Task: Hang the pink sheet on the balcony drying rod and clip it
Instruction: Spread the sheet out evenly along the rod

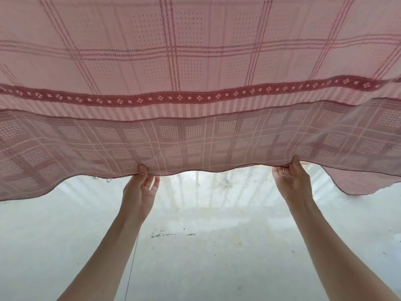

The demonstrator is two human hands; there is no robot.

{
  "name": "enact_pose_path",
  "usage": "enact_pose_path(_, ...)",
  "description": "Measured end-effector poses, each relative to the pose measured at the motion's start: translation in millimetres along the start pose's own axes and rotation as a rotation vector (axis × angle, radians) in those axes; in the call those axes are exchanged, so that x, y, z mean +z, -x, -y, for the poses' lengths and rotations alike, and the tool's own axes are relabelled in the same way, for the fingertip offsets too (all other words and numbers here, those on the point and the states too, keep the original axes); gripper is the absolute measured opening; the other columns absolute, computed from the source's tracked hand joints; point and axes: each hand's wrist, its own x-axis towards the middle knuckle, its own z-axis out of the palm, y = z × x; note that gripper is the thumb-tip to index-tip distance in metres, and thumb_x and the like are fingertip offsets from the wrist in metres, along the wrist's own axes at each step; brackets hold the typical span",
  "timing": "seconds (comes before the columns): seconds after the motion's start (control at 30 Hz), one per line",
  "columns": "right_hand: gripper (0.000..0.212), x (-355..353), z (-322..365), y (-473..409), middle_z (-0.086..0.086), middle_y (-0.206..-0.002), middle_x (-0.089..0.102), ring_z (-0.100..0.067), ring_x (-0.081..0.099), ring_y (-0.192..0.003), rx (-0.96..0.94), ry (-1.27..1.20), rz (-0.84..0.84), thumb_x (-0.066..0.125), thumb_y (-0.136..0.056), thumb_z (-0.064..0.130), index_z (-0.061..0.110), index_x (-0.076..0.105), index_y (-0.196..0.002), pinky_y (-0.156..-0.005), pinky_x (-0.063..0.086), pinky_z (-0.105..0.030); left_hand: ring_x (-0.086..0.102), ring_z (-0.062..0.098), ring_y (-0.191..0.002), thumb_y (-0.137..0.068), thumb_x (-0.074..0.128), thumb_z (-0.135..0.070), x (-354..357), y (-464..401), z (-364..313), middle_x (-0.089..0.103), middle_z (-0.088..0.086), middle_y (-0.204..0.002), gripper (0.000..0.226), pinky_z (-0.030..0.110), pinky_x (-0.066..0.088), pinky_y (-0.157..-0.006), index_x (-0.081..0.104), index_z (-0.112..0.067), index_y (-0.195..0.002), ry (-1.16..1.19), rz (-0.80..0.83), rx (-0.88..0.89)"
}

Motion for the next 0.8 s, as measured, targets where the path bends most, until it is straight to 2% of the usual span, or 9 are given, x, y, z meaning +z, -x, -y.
enact_pose_path(0.1,0.020,-4.8,14.3,-6.3,0.001,-0.096,0.068,-0.012,0.059,-0.111,0.013,-0.180,0.034,0.073,-0.073,0.009,0.013,0.066,-0.091,-0.092,0.049,-0.031,0.062,0.003,-0.096,-0.090,0.052,-0.021,-3.4,-12.9,-4.0,0.069,-0.012,-0.092,0.012,0.028,0.045,-0.083,0.062,-0.021,-0.096,0.083,-0.046,0.015)
enact_pose_path(0.17,0.015,-1.2,27.5,-3.6,0.000,-0.109,0.063,-0.016,0.056,-0.116,-0.020,-0.069,-0.007,0.068,-0.080,0.021,0.016,0.063,-0.094,-0.095,0.046,-0.038,0.059,0.004,-0.105,-0.089,0.053,-0.027,0.9,-19.3,-5.2,0.070,-0.013,-0.096,0.017,0.029,0.044,-0.087,0.057,-0.022,-0.104,0.152,-0.038,-0.010)
enact_pose_path(0.23,0.017,1.7,36.5,-1.9,0.000,-0.115,0.059,-0.017,0.054,-0.115,-0.045,-0.006,-0.054,0.063,-0.083,0.026,0.018,0.059,-0.097,-0.091,0.046,-0.040,0.056,0.005,-0.109,-0.089,0.053,-0.035,14.7,-20.4,-0.4,0.070,-0.014,-0.097,0.020,0.032,0.041,-0.095,0.058,-0.022,-0.104,0.202,-0.005,-0.051)
enact_pose_path(0.33,0.006,1.1,45.0,0.4,0.001,-0.105,0.058,-0.014,0.056,-0.106,-0.017,0.049,-0.086,0.057,-0.089,0.022,0.017,0.058,-0.093,-0.077,0.053,-0.035,0.049,0.010,-0.118,-0.091,0.052,-0.035,52.0,-14.6,21.2,0.059,-0.009,-0.114,0.018,0.041,0.033,-0.105,0.054,-0.023,-0.104,0.186,0.058,-0.142)
enact_pose_path(0.43,0.005,-0.1,54.1,5.2,0.001,-0.093,0.058,-0.014,0.059,-0.093,0.025,0.115,-0.081,0.053,-0.091,0.016,0.013,0.057,-0.091,-0.077,0.053,-0.031,0.048,0.015,-0.118,-0.092,0.047,-0.033,93.8,-4.8,62.9,0.056,-0.004,-0.116,0.017,0.047,0.029,-0.108,0.057,-0.026,-0.103,0.056,0.218,-0.274)
enact_pose_path(0.47,0.005,-0.5,57.5,6.4,0.001,-0.091,0.059,-0.014,0.059,-0.091,0.035,0.137,-0.074,0.052,-0.091,0.014,0.013,0.057,-0.091,-0.077,0.053,-0.031,0.049,0.015,-0.117,-0.089,0.052,-0.037,105.0,-0.3,80.4,0.057,-0.005,-0.114,0.019,0.048,0.031,-0.107,0.058,-0.027,-0.103,-0.020,0.285,-0.314)
enact_pose_path(0.57,0.005,-6.3,70.9,9.5,0.000,-0.093,0.059,-0.016,0.059,-0.093,0.086,0.119,-0.049,0.054,-0.090,0.017,0.015,0.059,-0.090,-0.077,0.049,-0.034,0.045,0.014,-0.126,-0.066,0.076,-0.043,136.8,20.7,131.3,0.053,-0.011,-0.131,0.065,0.048,0.037,-0.102,0.050,-0.030,-0.124,-0.224,0.455,-0.439)
enact_pose_path(0.67,0.024,-15.9,94.0,7.4,-0.002,-0.113,0.060,-0.021,0.056,-0.110,0.128,0.042,-0.013,0.060,-0.085,0.036,0.020,0.062,-0.102,-0.084,0.048,-0.041,0.043,0.015,-0.127,-0.075,0.066,-0.027,170.5,41.5,178.0,0.051,-0.010,-0.134,0.049,0.049,0.035,-0.104,0.051,-0.031,-0.121,-0.239,0.442,-0.464)
enact_pose_path(0.8,0.043,-32.3,140.8,3.0,-0.005,-0.127,0.057,-0.026,0.050,-0.121,0.138,-0.089,0.074,0.065,-0.076,0.043,0.019,0.061,-0.111,-0.099,0.040,-0.050,0.054,0.015,-0.115,-0.088,0.053,-0.024,206.7,70.7,233.3,0.061,-0.007,-0.113,0.019,0.043,0.040,-0.099,0.057,-0.026,-0.107,-0.094,0.308,-0.442)
